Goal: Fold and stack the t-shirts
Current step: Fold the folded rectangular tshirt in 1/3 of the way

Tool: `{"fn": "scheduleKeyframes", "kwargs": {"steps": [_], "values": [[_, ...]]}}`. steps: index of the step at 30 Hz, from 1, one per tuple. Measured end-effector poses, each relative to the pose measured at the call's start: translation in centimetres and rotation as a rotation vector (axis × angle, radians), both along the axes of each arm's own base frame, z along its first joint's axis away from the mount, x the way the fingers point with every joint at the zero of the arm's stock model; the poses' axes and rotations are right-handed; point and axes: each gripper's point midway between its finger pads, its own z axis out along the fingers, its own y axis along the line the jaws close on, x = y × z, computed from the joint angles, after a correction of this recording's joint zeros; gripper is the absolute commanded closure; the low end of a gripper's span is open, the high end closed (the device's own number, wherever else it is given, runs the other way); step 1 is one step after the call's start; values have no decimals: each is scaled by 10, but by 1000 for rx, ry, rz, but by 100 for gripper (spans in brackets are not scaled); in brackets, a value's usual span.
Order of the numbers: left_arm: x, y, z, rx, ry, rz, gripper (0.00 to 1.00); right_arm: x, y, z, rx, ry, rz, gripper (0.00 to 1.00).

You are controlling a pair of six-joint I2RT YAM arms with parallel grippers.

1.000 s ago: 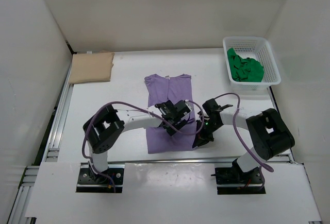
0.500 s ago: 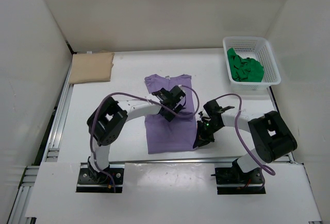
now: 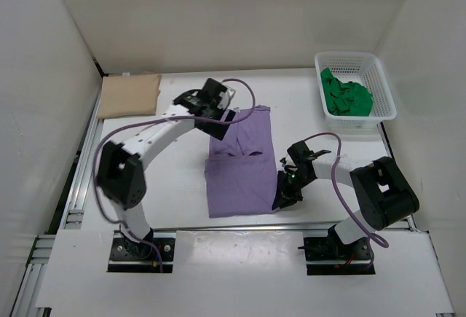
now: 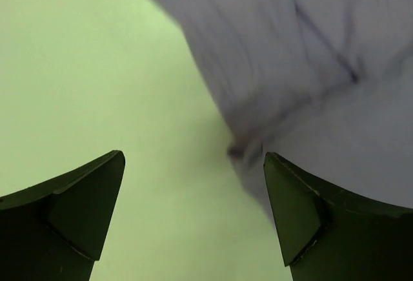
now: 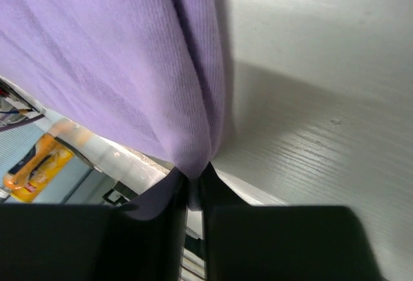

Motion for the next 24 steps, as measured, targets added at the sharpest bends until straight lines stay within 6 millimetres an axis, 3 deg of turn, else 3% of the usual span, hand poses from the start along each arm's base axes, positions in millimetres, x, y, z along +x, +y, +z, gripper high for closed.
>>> {"fn": "scheduleKeyframes", "kwargs": {"steps": [2, 4, 6, 10, 12, 14, 17, 20, 22, 24], "values": [[-30, 16, 12, -69, 66, -22, 0, 0, 1, 2, 9, 6, 0, 67], [-70, 39, 30, -125, 85, -32, 0, 0, 4, 5, 27, 11, 1, 50], [-100, 51, 62, -212, 9, -60, 0, 1, 7, 9, 40, 5, 1, 39], [-144, 59, 139, -451, -283, -161, 3, 5, 6, 13, 38, -27, -6, 35], [-158, 53, 140, -512, -305, -219, 9, 8, 4, 13, 20, -46, -17, 33], [-159, 40, 102, -514, -207, -253, 15, 10, 3, 13, 5, -59, -30, 33], [-165, 33, 5, -432, 68, -238, 16, 14, 1, 13, -21, -79, -56, 33], [-201, 42, -78, -366, 341, -214, 17, 14, 1, 14, -35, -84, -76, 33], [-231, 52, -107, -355, 453, -207, 17, 14, 1, 14, -45, -93, -82, 33], [-251, 58, -119, -357, 515, -208, 17, 11, 0, 13, -56, -103, -89, 33]]}}
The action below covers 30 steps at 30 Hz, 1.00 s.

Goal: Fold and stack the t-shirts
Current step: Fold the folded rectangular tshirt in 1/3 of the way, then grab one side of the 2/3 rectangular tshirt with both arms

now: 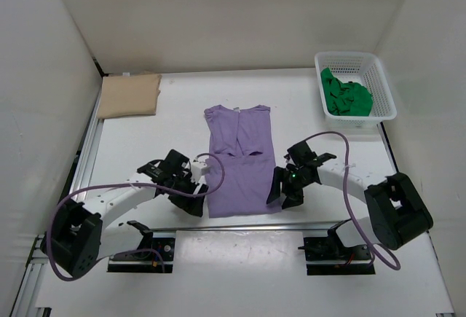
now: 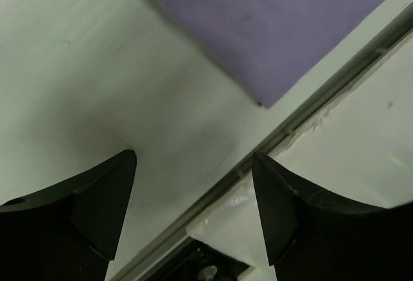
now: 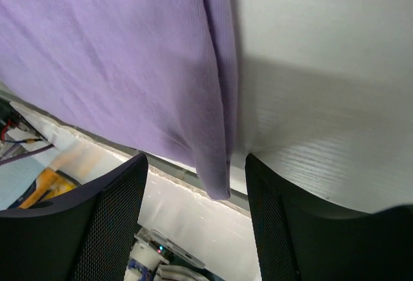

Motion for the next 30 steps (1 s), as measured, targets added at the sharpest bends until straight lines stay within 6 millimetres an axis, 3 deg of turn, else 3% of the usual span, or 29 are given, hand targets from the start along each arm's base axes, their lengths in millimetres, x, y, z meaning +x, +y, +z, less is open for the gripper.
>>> {"fn": "scheduleKeyframes", "kwargs": {"steps": [10, 17, 19, 28, 30], "values": [[16, -37, 4, -186, -58, -50, 16, -12, -6, -1, 5, -9, -81, 35], [17, -67, 0, -277, -53, -132, 38, -9, -3, -2, 7, -10, -114, 39], [17, -70, -2, -290, -50, -140, 43, -9, -2, -2, 6, -13, -117, 39], [3, -69, -3, -302, 18, -147, 44, -8, 0, -2, 12, -19, -124, 39], [-4, -66, -3, -278, 65, -144, 38, -8, 0, -2, 13, -20, -122, 38]]}}
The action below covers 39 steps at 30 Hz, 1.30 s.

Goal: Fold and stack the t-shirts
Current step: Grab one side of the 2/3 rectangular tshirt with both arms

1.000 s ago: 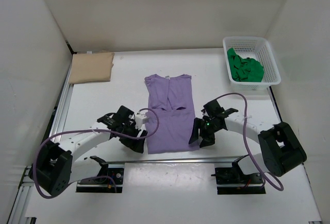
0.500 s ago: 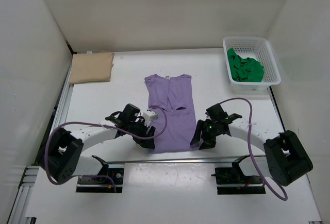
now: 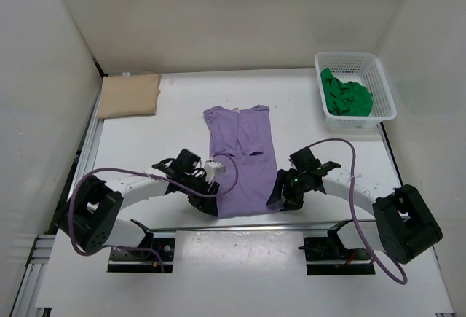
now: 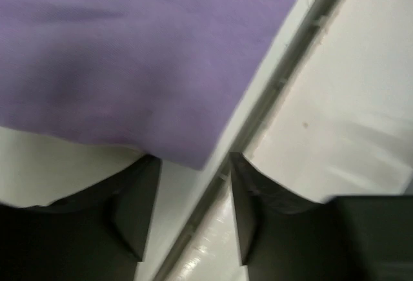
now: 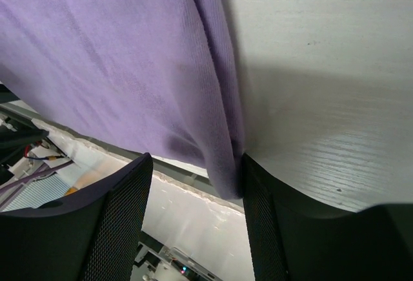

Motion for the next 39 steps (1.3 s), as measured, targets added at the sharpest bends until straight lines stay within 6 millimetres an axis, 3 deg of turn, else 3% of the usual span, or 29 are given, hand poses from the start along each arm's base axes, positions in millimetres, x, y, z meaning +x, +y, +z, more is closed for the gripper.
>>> {"fn": "scheduleKeyframes", "kwargs": {"steps": [3, 7, 10, 11, 12, 13, 14, 17, 23, 27, 32, 35, 39], "values": [[-7, -1, 3, 31, 48, -19, 31, 0, 0, 0, 2, -5, 4, 40], [-12, -4, 4, 72, 100, -42, 35, -2, -1, -1, 1, -7, 15, 49], [-13, -4, 0, 99, 140, -41, 53, -4, -3, -3, -3, -6, 25, 62], [-14, -4, -2, 108, 153, -42, 62, -4, -3, -5, -7, -7, 29, 68], [-16, -3, -5, 119, 164, -44, 80, -4, -5, -6, -14, -8, 33, 74], [-18, 0, -9, 138, 174, -44, 88, -5, -6, -8, -18, -4, 38, 80], [-21, 1, -11, 150, 192, -43, 90, -6, -6, -9, -21, -1, 43, 89], [-27, 3, -11, 155, 226, -46, 90, -8, -7, -11, -24, 4, 57, 100], [-17, 3, -8, 197, 183, -46, 90, -8, -8, -5, -30, 0, 88, 100], [-1, -1, 7, 194, 100, -39, 90, -6, -7, 15, -26, -23, 114, 100], [14, 6, 42, 178, 25, 9, 90, 3, -4, 63, 2, -108, 129, 100], [33, 18, 64, 168, 13, 95, 90, 17, 2, 97, 25, -171, 137, 100], [74, 32, 92, 148, -3, 227, 90, 51, 9, 132, 46, -229, 131, 100]]}}
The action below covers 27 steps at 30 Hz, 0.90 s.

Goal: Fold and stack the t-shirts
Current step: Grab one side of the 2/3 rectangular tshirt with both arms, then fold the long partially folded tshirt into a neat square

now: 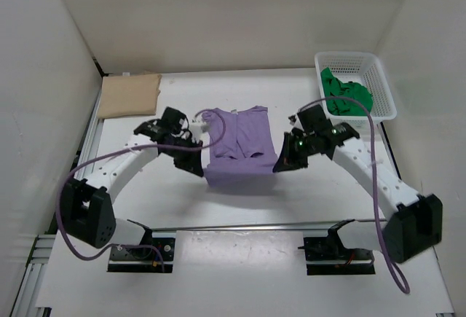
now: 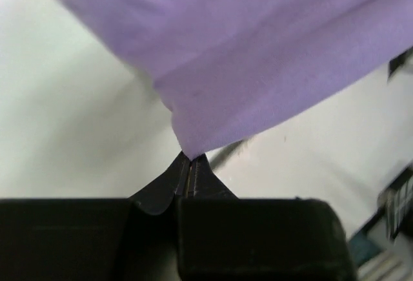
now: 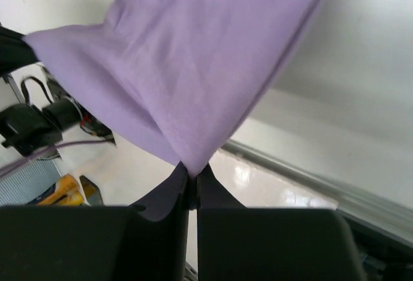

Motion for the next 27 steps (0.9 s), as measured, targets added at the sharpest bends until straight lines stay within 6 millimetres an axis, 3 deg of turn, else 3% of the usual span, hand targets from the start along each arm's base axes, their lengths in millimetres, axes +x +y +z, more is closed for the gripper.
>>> {"fn": "scheduleKeyframes", "kwargs": {"steps": [4, 8, 11, 14, 17, 22, 27], "values": [[55, 8, 32, -33, -65, 105, 90, 50, 6, 14, -13, 6, -6, 100], [112, 12, 57, -58, -140, 167, 90, 115, 16, 23, -4, 2, -7, 100], [148, 11, 64, -65, -171, 187, 90, 162, 23, 22, 7, -7, 1, 100], [173, 9, 57, -60, -169, 197, 90, 198, 26, 15, 16, 0, -1, 100], [193, 9, 43, -50, -151, 207, 90, 219, 25, 5, 33, 26, -15, 100], [229, 8, 26, -46, -143, 225, 90, 234, 22, -6, 81, 73, -62, 100], [244, 14, 15, -39, -136, 242, 90, 262, 34, -10, 147, 66, -99, 96]]}}
